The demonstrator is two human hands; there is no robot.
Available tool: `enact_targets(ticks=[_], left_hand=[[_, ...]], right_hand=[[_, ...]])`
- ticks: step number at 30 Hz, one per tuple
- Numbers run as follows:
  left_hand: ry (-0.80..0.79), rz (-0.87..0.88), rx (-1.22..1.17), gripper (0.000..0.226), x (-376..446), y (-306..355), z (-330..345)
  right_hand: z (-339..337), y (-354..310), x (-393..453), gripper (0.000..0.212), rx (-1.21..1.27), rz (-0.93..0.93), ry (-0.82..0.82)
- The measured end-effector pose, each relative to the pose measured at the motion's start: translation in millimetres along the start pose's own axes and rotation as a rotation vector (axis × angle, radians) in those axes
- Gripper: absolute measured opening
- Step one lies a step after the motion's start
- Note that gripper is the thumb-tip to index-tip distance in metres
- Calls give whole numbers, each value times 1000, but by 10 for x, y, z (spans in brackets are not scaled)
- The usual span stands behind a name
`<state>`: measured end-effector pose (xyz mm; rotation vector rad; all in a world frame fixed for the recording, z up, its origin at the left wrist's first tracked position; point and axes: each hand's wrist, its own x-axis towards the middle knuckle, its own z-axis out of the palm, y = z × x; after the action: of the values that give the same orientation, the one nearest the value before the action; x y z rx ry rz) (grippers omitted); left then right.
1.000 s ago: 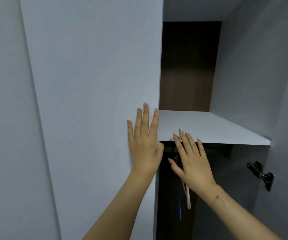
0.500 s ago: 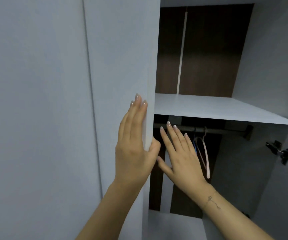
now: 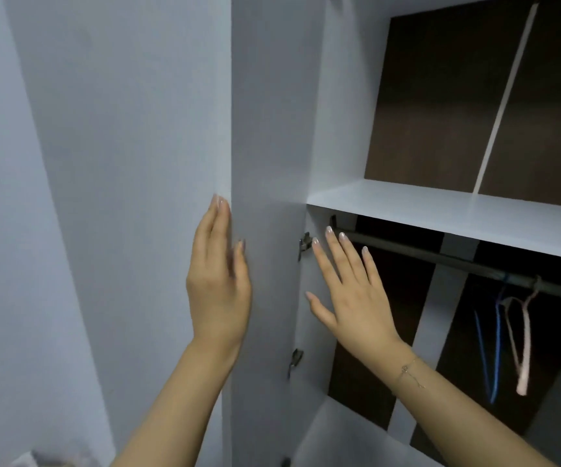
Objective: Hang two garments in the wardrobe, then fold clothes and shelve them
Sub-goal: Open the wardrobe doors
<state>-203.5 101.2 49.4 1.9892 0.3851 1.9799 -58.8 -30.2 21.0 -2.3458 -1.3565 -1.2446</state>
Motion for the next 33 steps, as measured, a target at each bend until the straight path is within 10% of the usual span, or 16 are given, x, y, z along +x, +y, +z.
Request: enact_targets(ticks=[12,17,33], left_hand=[[-199,-80,341,84,-107,-302,-19],[-557,203,519,74,-387,-240,254],[-1139,364,-96,65,-1931,536,759]], right_hand=[[122,-36,12,76,91,15,-34],[124,167,-280,74,130,200,-93],[-671,236,-2382,73,-55,756,-377]])
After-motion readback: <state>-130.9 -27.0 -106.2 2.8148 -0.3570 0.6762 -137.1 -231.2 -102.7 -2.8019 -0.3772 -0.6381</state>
